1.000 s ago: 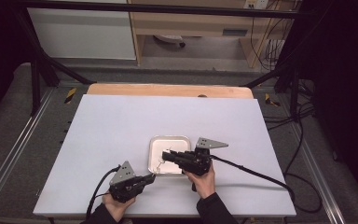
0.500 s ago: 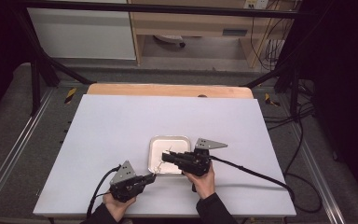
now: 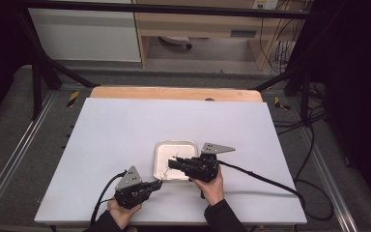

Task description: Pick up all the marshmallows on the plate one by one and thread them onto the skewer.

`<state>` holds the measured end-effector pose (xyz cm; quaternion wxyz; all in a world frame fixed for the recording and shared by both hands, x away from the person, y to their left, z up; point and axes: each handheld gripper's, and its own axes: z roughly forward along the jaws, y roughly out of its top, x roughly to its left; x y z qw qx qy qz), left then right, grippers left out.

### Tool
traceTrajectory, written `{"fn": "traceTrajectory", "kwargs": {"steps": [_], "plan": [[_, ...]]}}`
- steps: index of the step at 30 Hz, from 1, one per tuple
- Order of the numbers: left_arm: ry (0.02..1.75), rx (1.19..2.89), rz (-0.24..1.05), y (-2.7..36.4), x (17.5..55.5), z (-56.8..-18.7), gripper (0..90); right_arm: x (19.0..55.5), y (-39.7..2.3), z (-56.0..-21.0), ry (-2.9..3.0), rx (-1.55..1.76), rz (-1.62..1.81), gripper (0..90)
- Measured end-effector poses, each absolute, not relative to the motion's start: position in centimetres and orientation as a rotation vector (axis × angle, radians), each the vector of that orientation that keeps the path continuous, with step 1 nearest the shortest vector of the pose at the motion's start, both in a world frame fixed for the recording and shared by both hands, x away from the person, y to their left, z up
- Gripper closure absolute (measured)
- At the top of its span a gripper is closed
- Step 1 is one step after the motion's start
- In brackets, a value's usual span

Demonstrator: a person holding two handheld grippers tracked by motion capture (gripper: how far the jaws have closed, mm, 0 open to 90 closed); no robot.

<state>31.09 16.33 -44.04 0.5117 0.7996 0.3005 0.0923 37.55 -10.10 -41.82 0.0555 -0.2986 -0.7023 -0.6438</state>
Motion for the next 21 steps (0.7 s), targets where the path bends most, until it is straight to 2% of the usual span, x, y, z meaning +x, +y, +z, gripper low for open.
{"fn": "traceTrajectory", "kwargs": {"steps": [2,4,6,15,19,21], "plan": [[0.729,1.924,0.228,16.32,31.09,-44.01,88.7,37.57,-10.24,-41.60,-2.158,-0.912,-1.939,68.2],[0.742,1.922,0.231,16.30,31.16,-44.05,88.8,37.63,-10.22,-41.63,-2.149,-0.912,-1.914,53.9],[0.743,1.924,0.232,16.32,31.22,-44.10,88.8,37.59,-10.20,-41.67,-2.157,-0.915,-1.901,52.0],[0.731,1.915,0.272,16.34,31.00,-43.85,88.9,37.52,-10.26,-41.75,-2.221,-0.911,-1.850,27.4],[0.730,1.916,0.270,16.30,30.95,-43.73,89.1,37.51,-10.20,-41.94,-2.250,-0.897,-1.840,20.9],[0.708,1.884,0.269,16.51,30.73,-43.33,89.2,37.53,-10.20,-41.94,-2.280,-0.937,-1.845,9.2]]}}
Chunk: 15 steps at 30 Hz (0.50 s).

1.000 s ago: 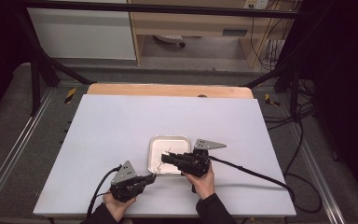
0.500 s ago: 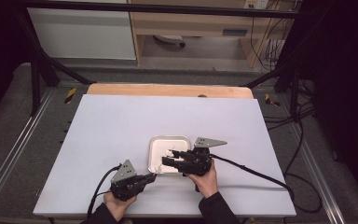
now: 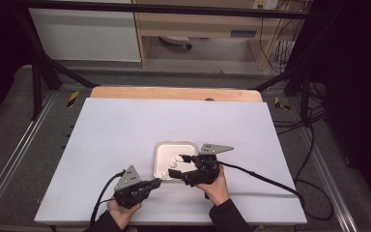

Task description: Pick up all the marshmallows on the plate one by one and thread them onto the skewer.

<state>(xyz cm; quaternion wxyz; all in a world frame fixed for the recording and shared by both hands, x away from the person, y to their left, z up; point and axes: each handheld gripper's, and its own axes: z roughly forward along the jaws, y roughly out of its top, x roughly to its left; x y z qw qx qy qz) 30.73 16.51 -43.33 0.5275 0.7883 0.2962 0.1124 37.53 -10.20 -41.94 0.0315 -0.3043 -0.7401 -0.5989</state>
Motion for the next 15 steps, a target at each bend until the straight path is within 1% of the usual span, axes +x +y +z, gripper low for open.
{"fn": "traceTrajectory", "kwargs": {"steps": [3,10,15], "plan": [[0.703,1.870,0.311,16.8,30.4,-42.8,89.2,37.7,-10.4,-42.2,-2.338,-0.964,-1.793,6.9],[0.722,1.870,0.295,17.2,30.8,-43.0,89.0,37.5,-10.5,-42.3,-2.389,-0.959,-1.768,4.1],[0.732,1.875,0.291,17.3,30.9,-43.0,88.9,37.6,-11.8,-42.2,-2.456,-0.987,-1.753,2.8]]}}
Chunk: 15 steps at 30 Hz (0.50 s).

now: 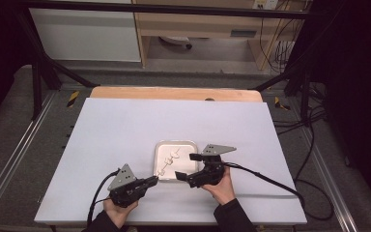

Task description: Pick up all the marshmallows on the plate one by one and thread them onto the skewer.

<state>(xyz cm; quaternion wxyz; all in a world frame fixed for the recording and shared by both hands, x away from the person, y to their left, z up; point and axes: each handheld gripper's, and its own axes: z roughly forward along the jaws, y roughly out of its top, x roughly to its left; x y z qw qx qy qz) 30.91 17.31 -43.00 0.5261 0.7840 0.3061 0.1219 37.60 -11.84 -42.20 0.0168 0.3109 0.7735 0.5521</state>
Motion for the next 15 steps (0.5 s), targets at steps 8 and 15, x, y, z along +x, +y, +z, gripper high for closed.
{"fn": "traceTrajectory", "kwargs": {"steps": [8,15], "plan": [[0.746,1.910,0.279,17.4,31.2,-43.1,88.8,37.6,-15.9,-42.9,2.381,0.996,1.579,1.2],[0.758,1.936,0.278,17.5,31.6,-42.8,88.7,37.5,-19.0,-43.9,2.393,1.023,1.492,0.8]]}}
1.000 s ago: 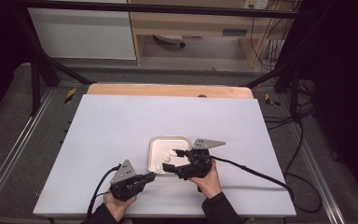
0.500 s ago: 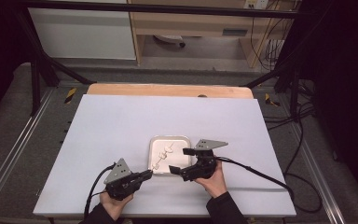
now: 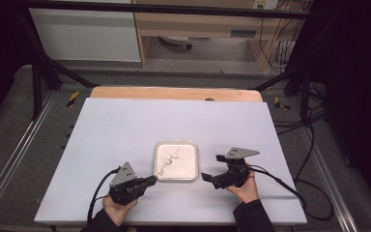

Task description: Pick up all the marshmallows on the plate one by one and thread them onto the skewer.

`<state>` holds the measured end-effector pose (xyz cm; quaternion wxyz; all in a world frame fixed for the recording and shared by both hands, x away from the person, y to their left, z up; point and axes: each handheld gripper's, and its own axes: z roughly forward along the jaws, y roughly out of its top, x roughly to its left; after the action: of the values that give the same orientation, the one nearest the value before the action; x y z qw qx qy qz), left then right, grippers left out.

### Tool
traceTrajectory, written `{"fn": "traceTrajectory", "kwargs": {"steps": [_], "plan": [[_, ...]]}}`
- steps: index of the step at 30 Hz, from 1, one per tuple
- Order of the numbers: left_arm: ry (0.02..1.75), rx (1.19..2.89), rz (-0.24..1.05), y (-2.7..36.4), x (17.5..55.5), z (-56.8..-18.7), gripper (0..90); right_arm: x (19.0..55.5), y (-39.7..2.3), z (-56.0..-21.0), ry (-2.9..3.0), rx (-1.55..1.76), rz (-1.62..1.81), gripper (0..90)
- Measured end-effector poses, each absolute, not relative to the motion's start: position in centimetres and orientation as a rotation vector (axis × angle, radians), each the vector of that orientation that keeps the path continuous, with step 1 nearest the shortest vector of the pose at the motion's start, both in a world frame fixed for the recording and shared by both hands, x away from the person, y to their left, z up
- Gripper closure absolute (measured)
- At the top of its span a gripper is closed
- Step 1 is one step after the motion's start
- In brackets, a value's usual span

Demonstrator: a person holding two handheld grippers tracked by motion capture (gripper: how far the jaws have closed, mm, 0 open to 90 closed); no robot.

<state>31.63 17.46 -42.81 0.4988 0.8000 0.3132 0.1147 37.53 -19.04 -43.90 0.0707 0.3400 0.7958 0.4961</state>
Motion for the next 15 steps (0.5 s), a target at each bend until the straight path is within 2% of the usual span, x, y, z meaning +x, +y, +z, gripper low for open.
{"fn": "traceTrajectory", "kwargs": {"steps": [15], "plan": [[0.783,1.957,0.292,18.0,33.1,-41.3,88.5,37.0,-24.1,-44.9,2.358,1.052,1.370,0.4]]}}
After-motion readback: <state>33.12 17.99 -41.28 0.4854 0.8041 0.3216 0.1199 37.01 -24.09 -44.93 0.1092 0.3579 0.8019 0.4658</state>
